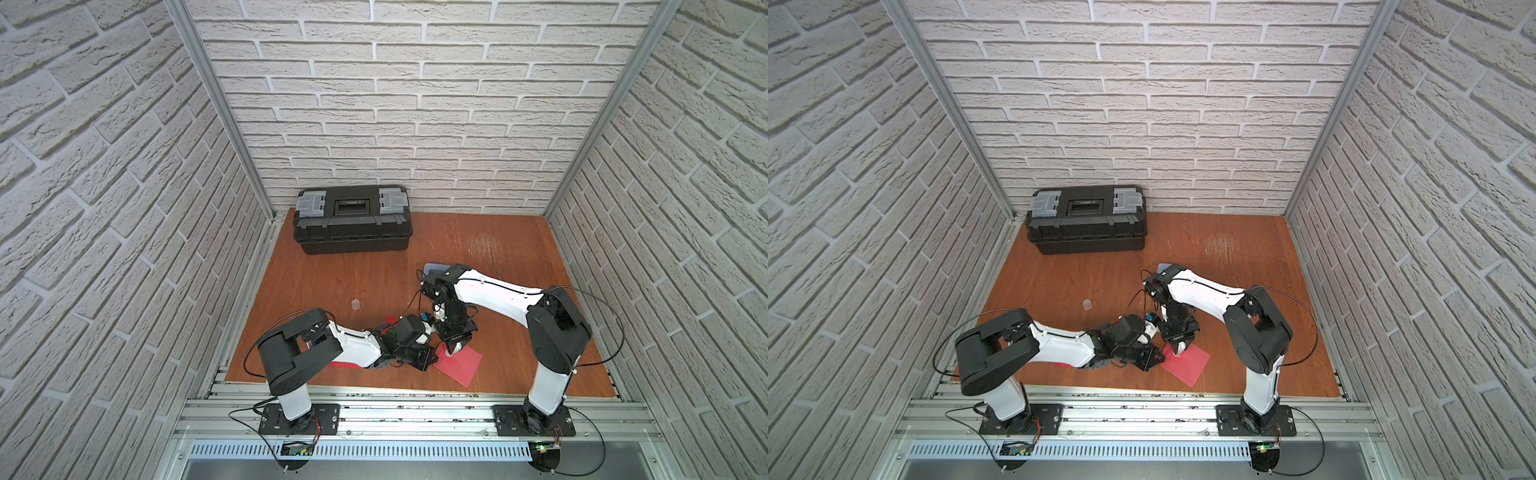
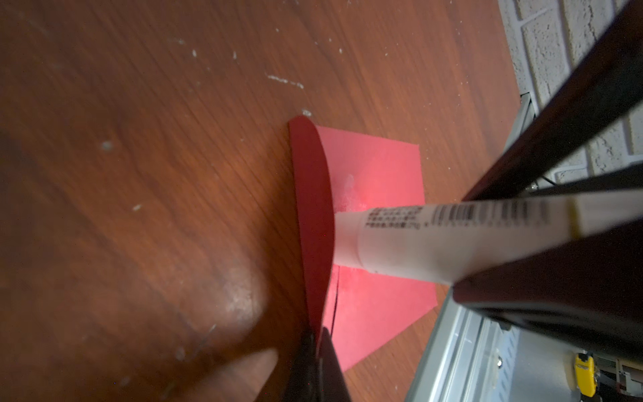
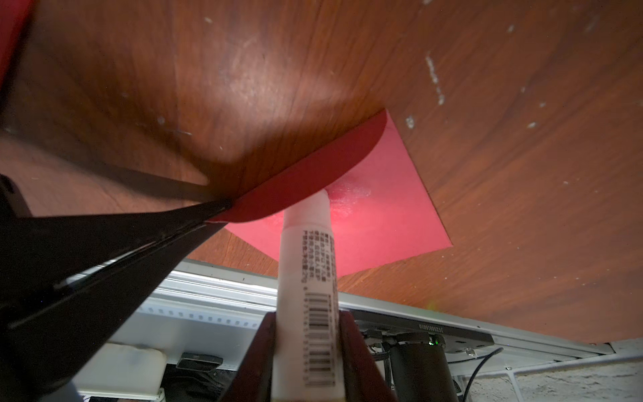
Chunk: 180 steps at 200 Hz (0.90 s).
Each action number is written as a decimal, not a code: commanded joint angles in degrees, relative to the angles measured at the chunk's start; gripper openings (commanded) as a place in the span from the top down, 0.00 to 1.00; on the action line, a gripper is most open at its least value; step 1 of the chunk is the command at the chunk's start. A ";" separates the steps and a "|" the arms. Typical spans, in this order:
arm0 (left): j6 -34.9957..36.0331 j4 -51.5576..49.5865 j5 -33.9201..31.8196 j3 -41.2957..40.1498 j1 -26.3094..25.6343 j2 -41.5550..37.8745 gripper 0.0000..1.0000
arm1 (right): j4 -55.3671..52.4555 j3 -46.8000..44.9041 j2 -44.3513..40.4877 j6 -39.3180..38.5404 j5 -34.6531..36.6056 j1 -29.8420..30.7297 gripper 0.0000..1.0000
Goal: Seal the envelope with a glue stick
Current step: Apply the envelope at the center of the board.
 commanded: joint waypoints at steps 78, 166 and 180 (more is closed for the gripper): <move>0.97 -2.53 1.52 0.42 -0.72 2.91 0.98 | 10.33 -5.34 -2.42 8.51 7.13 3.83 0.97; 1.60 -5.83 -0.91 0.52 -0.89 0.73 0.94 | 10.71 -7.39 -7.58 10.22 8.50 5.44 0.97; 2.81 -8.97 -2.82 0.90 -1.23 -1.42 0.93 | 8.52 -7.57 -10.50 9.93 7.41 5.40 0.97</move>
